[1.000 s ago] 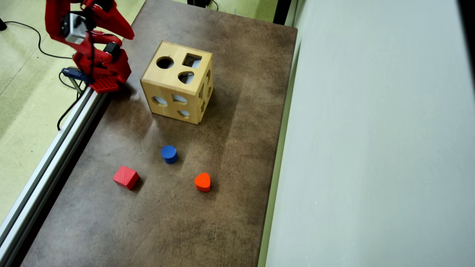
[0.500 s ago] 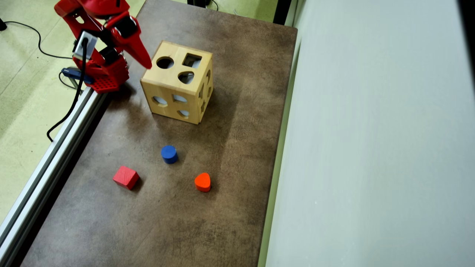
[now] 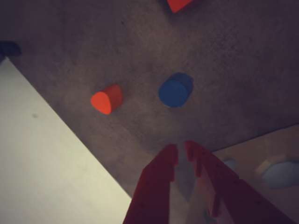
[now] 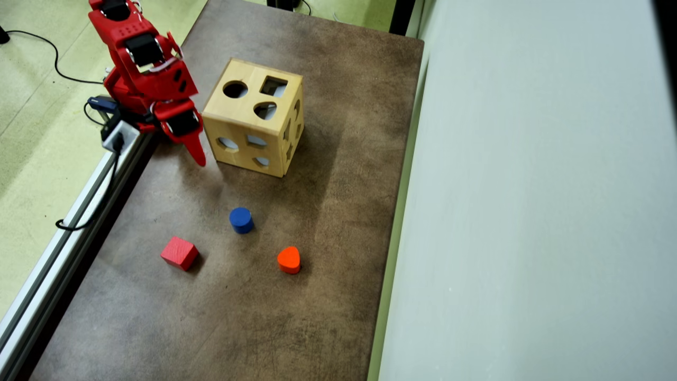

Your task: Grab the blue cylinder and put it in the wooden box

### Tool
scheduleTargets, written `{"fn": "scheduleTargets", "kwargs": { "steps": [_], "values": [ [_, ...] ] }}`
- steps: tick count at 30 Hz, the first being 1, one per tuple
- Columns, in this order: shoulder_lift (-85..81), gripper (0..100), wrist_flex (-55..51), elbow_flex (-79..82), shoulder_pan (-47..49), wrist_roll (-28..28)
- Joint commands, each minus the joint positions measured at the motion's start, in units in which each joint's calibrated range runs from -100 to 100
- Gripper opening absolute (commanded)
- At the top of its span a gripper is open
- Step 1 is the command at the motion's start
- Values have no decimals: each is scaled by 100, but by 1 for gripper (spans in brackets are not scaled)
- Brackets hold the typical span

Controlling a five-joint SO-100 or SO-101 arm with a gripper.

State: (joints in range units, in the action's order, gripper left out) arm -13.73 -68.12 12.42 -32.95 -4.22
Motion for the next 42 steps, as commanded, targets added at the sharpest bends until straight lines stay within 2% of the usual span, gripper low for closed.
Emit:
{"fn": "scheduleTargets", "kwargs": {
  "steps": [1, 18, 27, 42],
  "values": [
    [-50, 4, 13, -231, 48, -274],
    [146, 5, 101, -115, 375, -391],
    [1054, 20, 109, -168, 383, -386],
    [1887, 31, 117, -410, 561, -381]
  ]
}}
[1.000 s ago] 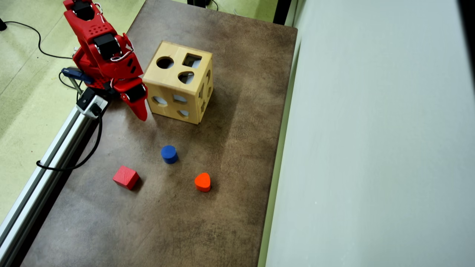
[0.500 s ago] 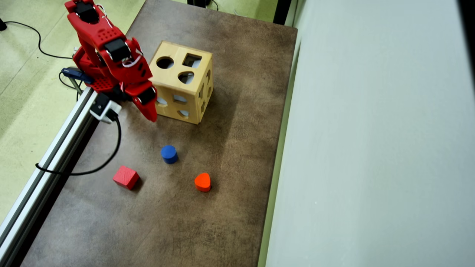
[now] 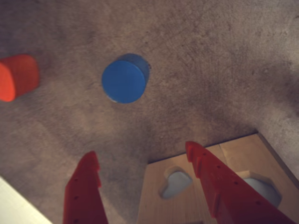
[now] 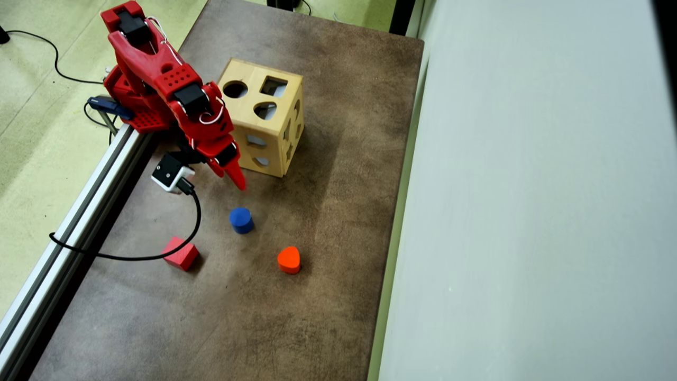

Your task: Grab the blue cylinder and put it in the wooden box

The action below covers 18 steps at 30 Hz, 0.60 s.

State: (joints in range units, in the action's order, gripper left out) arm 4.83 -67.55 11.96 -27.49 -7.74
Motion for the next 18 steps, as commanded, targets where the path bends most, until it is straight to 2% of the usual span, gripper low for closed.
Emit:
{"fn": "scheduleTargets", "kwargs": {
  "steps": [1, 18],
  "values": [
    [65, 31, 61, -409, -30, -29],
    [736, 31, 511, -606, -379, -29]
  ]
}}
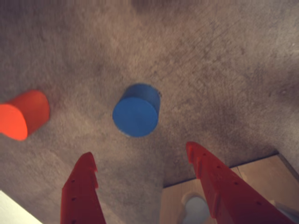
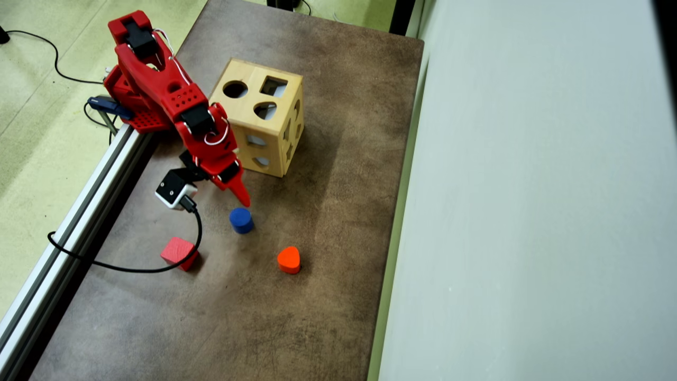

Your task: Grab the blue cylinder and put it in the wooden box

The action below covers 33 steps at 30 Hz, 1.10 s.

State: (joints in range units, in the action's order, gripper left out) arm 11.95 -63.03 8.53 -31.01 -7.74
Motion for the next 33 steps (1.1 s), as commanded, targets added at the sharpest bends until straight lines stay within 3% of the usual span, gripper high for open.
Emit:
{"fn": "scheduleTargets", "kwargs": {
  "steps": [1, 33],
  "values": [
    [134, 31, 59, -263, -27, -29],
    [1697, 31, 67, -1605, -19, -29]
  ]
}}
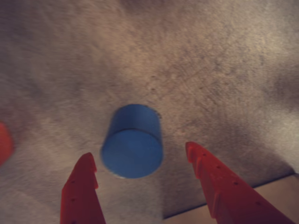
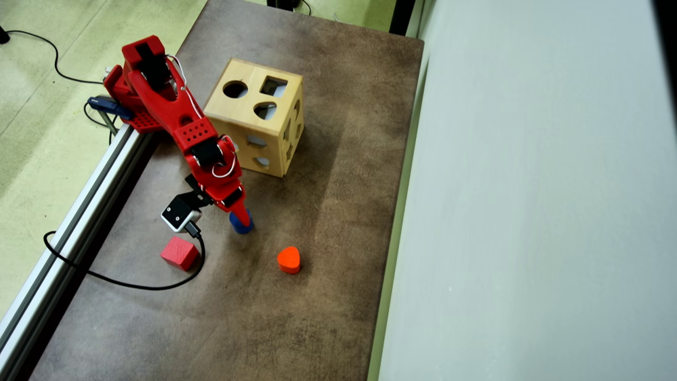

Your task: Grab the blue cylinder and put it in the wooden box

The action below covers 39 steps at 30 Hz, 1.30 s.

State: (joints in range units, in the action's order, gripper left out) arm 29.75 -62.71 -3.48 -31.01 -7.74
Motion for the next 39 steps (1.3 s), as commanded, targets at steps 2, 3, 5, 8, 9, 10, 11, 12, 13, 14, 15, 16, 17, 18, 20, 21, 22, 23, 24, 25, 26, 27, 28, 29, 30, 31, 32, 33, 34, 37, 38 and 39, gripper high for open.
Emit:
{"fn": "scheduleTargets", "kwargs": {
  "steps": [2, 3, 5, 8, 9, 10, 11, 12, 13, 14, 15, 16, 17, 18, 20, 21, 22, 23, 24, 25, 26, 27, 28, 29, 30, 31, 32, 33, 34, 37, 38, 39],
  "values": [
    [-57, 31, 35, -520, -12, -29],
    [-6, 31, 35, -565, -12, -29],
    [138, 31, 35, -672, -5, -29],
    [342, 31, 27, -842, -12, -29],
    [393, 31, 27, -887, -12, -29],
    [435, 31, 19, -914, -5, -34],
    [452, 31, 19, -914, 18, -34],
    [469, 31, 19, -914, 40, -34],
    [478, 31, 19, -914, 47, -34],
    [478, 31, 19, -914, 55, -34],
    [478, 31, 19, -914, 62, -34],
    [478, 31, 19, -914, 70, -34],
    [478, 31, 19, -914, 70, -34],
    [478, 31, 19, -914, 70, -34],
    [486, 31, 19, -914, 77, -34],
    [486, 31, 11, -896, 77, -34],
    [495, 31, 11, -878, 77, -34],
    [495, 31, 11, -860, 77, -34],
    [529, 31, 11, -842, 85, -34],
    [614, 31, -54, -914, 122, -34],
    [707, 31, -54, -914, 166, -34],
    [775, 31, -62, -931, 189, -34],
    [800, 30, -70, -931, 203, -34],
    [800, 30, -70, -931, 211, -34],
    [800, 30, -70, -931, 211, -34],
    [800, 30, -70, -931, 211, -34],
    [800, 30, -70, -931, 211, -34],
    [809, 30, -70, -931, 211, -34],
    [809, 30, -78, -931, 218, -34],
    [792, 30, -86, -896, 211, -34],
    [792, 30, -86, -896, 203, -34],
    [800, 30, -86, -896, 189, -34]
  ]
}}
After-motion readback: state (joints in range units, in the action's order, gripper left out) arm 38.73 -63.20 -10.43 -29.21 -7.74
